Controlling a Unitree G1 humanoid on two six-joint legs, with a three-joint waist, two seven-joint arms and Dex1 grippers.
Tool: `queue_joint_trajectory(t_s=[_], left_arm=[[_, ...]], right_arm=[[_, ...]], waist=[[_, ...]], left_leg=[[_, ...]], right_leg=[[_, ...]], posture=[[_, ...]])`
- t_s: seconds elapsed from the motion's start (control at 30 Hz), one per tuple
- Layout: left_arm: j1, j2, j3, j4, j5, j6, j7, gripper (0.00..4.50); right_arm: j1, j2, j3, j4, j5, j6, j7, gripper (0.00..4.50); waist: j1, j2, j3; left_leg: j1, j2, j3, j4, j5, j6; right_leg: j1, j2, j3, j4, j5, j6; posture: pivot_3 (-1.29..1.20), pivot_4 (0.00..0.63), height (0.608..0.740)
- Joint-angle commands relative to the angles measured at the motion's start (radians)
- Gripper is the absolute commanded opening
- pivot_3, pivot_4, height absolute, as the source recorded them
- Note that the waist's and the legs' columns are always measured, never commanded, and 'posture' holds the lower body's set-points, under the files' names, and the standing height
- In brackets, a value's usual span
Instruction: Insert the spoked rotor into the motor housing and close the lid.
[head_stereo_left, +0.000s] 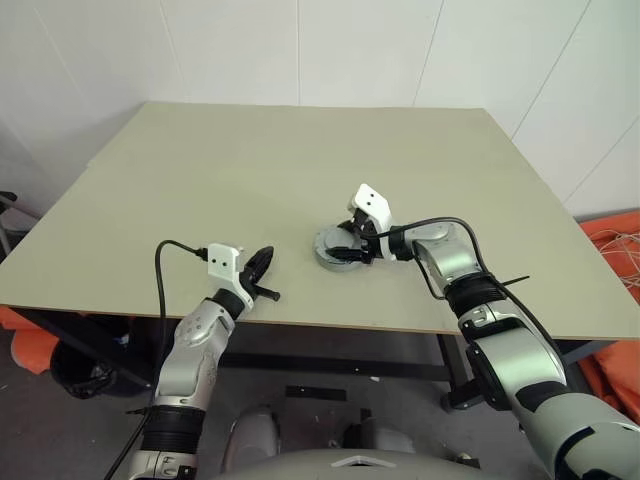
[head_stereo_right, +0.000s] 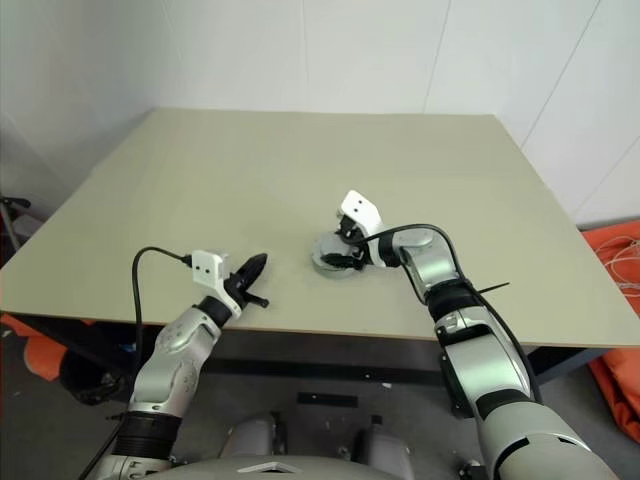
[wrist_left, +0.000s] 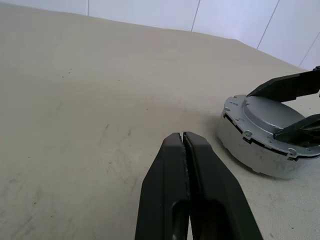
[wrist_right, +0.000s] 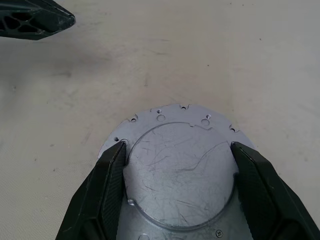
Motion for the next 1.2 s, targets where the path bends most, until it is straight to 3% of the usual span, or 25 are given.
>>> queue_joint_trajectory(t_s=[0.03, 0.6, 0.9, 1.2], left_arm=[[-0.009, -0.002, 0.008, -0.036, -0.013, -0.004, 0.001, 0.07], [-0.02, 0.002, 0.007, -0.029, -0.017, -0.001, -0.011, 0.07], [-0.214, 0.096, -0.032, 0.084, -0.025, 0.013, -0.191, 0.07], [-0.337, 0.112, -0.051, 0.207, -0.099, 0.136, -0.386, 0.07]], right_arm=[[-0.01, -0.043, 0.001, 0.035, -0.032, -0.019, -0.004, 3.21], [-0.017, -0.053, 0.0, 0.04, -0.021, 0.006, 0.041, 3.21], [0.037, -0.013, 0.006, -0.059, -0.005, 0.054, 0.008, 3.21], [0.094, -0.002, 0.004, -0.165, 0.008, 0.113, -0.017, 3.21]], waist=[[0.0, 0.0, 0.0], [0.003, 0.0, 0.0], [0.001, 0.0, 0.0], [0.0, 0.001, 0.0]], left_leg=[[0.0, 0.0, 0.0, 0.0, 0.0, 0.0], [-0.003, 0.0, 0.0, 0.0, -0.001, 0.001], [-0.002, 0.0, 0.0, 0.0, -0.001, 0.001], [-0.002, 0.0, 0.001, -0.002, -0.001, 0.001]], right_leg=[[0.0, 0.0, 0.0, 0.0, 0.0, 0.0], [-0.001, 0.0, 0.0, -0.001, 0.0, 0.0], [-0.001, 0.0, 0.0, -0.001, 0.0, 0.0], [-0.003, 0.0, 0.0, -0.001, 0.0, -0.001]], posture=[[0.0, 0.0, 0.74], [0.0, 0.0, 0.74], [0.0, 0.0, 0.74], [0.0, 0.0, 0.74]])
